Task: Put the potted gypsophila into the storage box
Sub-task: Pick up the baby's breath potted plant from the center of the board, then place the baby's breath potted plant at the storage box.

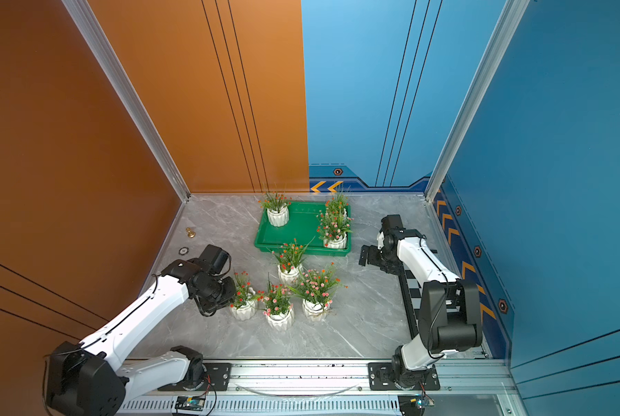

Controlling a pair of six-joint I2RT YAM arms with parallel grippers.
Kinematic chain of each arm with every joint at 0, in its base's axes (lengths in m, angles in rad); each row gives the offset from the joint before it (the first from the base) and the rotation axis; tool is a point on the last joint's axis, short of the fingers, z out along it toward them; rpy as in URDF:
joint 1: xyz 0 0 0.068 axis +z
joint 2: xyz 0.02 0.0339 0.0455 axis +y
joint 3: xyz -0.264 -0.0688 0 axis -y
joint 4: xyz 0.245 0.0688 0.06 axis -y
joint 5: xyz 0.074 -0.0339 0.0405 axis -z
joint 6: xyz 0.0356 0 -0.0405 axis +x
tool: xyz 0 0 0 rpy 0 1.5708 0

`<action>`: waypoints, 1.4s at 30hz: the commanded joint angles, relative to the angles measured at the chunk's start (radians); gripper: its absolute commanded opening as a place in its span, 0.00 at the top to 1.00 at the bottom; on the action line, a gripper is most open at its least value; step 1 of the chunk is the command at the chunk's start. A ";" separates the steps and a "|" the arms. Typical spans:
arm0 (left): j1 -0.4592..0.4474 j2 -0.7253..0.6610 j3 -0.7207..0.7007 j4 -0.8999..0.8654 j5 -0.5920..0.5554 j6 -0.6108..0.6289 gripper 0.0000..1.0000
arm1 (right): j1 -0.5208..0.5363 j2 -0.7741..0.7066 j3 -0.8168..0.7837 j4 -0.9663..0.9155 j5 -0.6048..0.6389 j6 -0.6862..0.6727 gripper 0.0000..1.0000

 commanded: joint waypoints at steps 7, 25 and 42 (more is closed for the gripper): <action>0.071 0.043 0.140 -0.017 -0.008 0.073 1.00 | -0.007 -0.022 0.022 0.006 -0.094 -0.040 0.00; 0.122 0.269 0.499 -0.014 -0.002 0.154 1.00 | 0.008 -0.083 0.024 0.013 -0.145 -0.047 0.00; 0.101 0.572 0.870 -0.003 0.022 0.171 1.00 | 0.013 -0.045 0.078 0.036 -0.148 -0.037 0.00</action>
